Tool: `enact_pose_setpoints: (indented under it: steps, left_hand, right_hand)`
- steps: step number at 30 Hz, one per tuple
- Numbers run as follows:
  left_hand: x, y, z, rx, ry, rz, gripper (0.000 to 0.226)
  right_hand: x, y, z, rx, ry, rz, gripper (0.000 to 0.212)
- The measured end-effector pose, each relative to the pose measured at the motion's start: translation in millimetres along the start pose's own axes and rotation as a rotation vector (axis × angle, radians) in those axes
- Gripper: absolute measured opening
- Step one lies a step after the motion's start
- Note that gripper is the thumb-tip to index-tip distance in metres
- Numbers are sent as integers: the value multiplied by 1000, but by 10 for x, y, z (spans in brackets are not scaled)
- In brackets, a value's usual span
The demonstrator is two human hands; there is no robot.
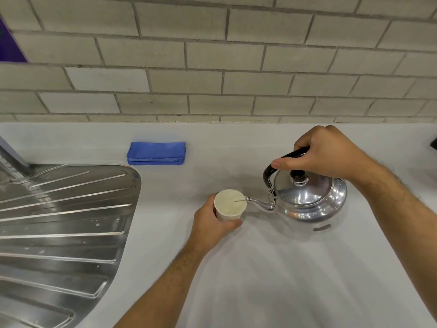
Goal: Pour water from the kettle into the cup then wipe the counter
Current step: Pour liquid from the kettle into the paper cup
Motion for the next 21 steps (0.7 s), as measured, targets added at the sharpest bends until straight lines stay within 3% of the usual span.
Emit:
enact_pose_setpoints:
  steps: [21]
  left_hand:
    - [-1, 29, 7, -4, -19, -33, 77]
  right_hand:
    - [-27, -53, -55, -48, -13, 49, 71]
Point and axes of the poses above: each hand's wrist, its own z-axis away from the middle knuckle, its own x-axis out of the palm, y = z × x, the point moved 4 cm from there along -z, towards the middle knuckle, and after that the axes turned 3 degrees about x, right-handed, at the moved point
